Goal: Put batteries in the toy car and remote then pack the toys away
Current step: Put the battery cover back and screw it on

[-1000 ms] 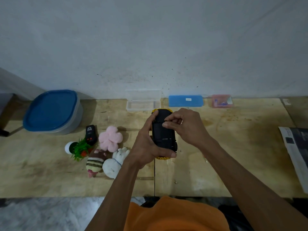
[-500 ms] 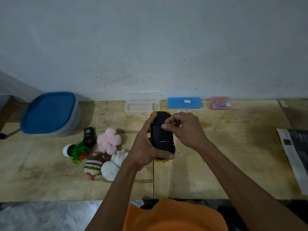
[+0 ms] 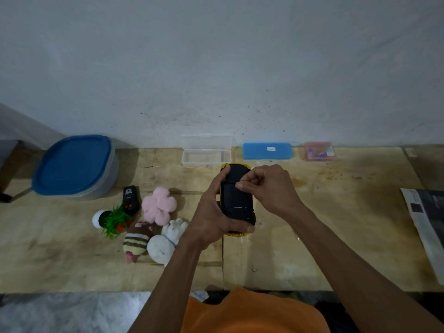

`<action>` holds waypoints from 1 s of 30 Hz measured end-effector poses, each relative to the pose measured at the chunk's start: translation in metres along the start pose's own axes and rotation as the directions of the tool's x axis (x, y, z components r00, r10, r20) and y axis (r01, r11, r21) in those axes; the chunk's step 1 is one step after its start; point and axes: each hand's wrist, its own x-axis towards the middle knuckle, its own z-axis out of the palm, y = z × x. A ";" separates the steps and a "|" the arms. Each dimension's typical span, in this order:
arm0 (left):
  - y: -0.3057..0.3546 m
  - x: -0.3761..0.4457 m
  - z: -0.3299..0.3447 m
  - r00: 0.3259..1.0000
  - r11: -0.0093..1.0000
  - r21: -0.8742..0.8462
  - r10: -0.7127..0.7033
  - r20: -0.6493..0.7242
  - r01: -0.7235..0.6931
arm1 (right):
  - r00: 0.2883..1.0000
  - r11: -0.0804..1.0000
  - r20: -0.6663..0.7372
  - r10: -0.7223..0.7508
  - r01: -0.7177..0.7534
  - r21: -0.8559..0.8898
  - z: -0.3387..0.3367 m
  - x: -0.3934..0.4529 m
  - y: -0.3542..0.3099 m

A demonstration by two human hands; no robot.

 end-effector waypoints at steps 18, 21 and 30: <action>0.001 0.000 -0.007 0.999 1.000 0.015 0.002 -0.032 -0.001 | 0.995 0.994 0.091 -0.047 0.056 -0.099 -0.004 0.005 0.001; 0.001 0.001 -0.007 0.999 1.000 0.005 0.009 -0.036 -0.009 | 0.992 0.990 0.113 -0.055 0.069 -0.127 -0.006 0.007 0.000; -0.002 -0.001 -0.005 0.994 0.998 -0.029 0.047 -0.099 -0.050 | 0.998 0.999 0.045 -0.046 0.046 -0.012 0.001 -0.001 0.006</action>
